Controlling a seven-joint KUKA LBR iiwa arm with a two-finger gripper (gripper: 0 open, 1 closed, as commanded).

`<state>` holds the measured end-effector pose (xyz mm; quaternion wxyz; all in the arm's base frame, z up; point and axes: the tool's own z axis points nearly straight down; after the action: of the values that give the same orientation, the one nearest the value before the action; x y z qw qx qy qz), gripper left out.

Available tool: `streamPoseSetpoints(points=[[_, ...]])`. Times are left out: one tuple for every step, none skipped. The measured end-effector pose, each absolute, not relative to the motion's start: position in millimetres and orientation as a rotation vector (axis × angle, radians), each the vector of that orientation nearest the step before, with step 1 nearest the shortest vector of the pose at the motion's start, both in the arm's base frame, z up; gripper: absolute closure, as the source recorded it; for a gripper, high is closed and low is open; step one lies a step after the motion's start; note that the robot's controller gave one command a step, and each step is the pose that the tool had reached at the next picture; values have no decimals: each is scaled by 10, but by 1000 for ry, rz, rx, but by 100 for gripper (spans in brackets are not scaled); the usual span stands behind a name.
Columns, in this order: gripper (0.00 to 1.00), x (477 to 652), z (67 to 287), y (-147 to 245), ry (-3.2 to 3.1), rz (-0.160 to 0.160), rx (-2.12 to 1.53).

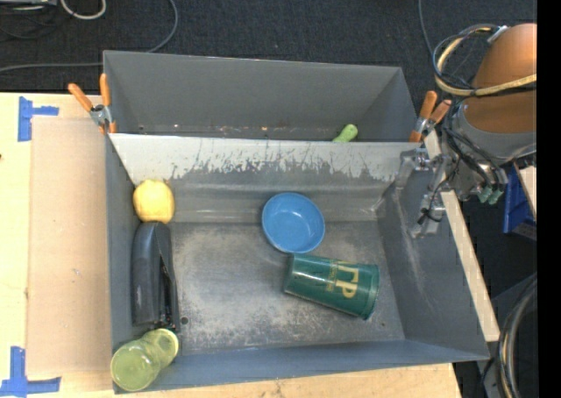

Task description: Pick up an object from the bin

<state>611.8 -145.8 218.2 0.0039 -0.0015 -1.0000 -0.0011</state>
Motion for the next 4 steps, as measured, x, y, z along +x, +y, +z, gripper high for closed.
streamPoseSetpoints(points=[[0,6132,2230,-1446,-3141,-1,4],[0,5685,858,-682,-3138,-1,162],[0,5845,1294,-581,-3134,6,322],[0,6035,981,558,-3114,-14,378]])
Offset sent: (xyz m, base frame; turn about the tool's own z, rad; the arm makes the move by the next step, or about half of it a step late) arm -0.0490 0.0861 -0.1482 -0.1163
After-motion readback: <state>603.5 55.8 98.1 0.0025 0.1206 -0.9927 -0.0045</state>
